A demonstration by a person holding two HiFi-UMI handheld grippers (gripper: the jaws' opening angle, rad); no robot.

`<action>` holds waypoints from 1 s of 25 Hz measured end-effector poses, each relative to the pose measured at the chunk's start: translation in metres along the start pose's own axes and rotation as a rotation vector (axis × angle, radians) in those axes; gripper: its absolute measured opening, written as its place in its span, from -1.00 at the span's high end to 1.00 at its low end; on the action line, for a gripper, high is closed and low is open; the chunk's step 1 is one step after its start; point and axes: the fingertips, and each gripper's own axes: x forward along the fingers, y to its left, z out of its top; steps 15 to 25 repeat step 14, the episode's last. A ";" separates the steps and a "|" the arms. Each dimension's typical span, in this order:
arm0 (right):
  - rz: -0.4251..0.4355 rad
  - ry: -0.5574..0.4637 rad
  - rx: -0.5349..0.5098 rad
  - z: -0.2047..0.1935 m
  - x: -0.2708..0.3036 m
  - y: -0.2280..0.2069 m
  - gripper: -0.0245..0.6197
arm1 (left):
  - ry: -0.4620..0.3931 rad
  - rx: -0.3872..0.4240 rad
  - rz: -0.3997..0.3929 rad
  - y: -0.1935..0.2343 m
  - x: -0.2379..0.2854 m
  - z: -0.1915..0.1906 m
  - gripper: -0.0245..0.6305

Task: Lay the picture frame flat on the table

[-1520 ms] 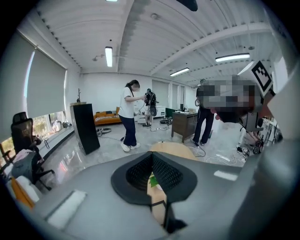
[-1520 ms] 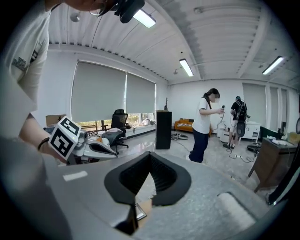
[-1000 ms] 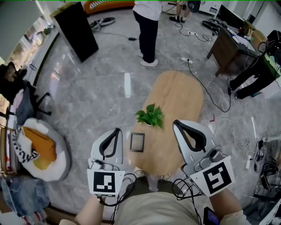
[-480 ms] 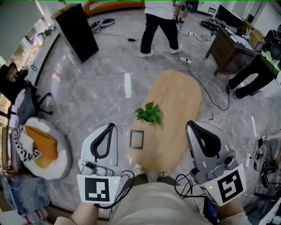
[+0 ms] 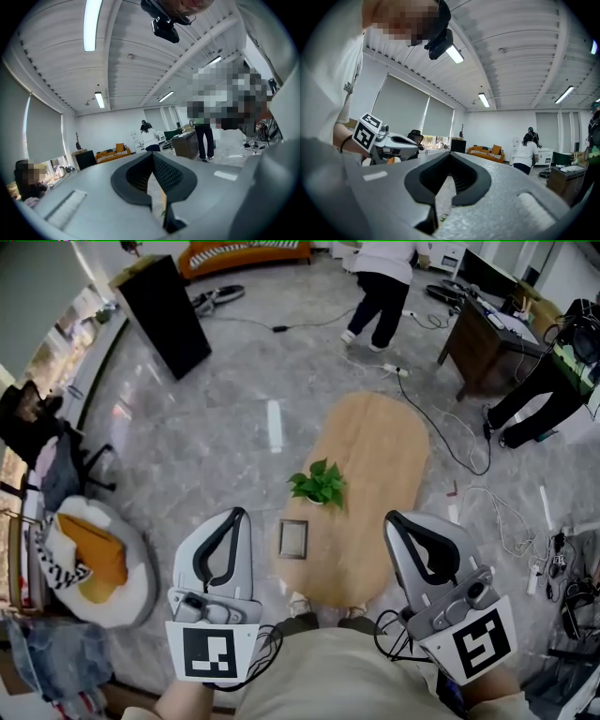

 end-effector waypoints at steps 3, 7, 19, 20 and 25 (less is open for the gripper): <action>-0.016 -0.016 -0.003 0.003 -0.003 -0.002 0.92 | 0.000 -0.006 0.001 -0.002 -0.001 0.001 0.86; -0.023 -0.024 -0.013 0.003 -0.006 -0.002 0.92 | -0.003 -0.002 -0.002 -0.005 -0.003 0.001 0.86; -0.012 -0.020 -0.028 0.001 -0.012 -0.003 0.92 | -0.007 -0.006 -0.001 -0.014 -0.001 0.004 0.86; -0.012 -0.020 -0.028 0.001 -0.012 -0.003 0.92 | -0.007 -0.006 -0.001 -0.014 -0.001 0.004 0.86; -0.012 -0.020 -0.028 0.001 -0.012 -0.003 0.92 | -0.007 -0.006 -0.001 -0.014 -0.001 0.004 0.86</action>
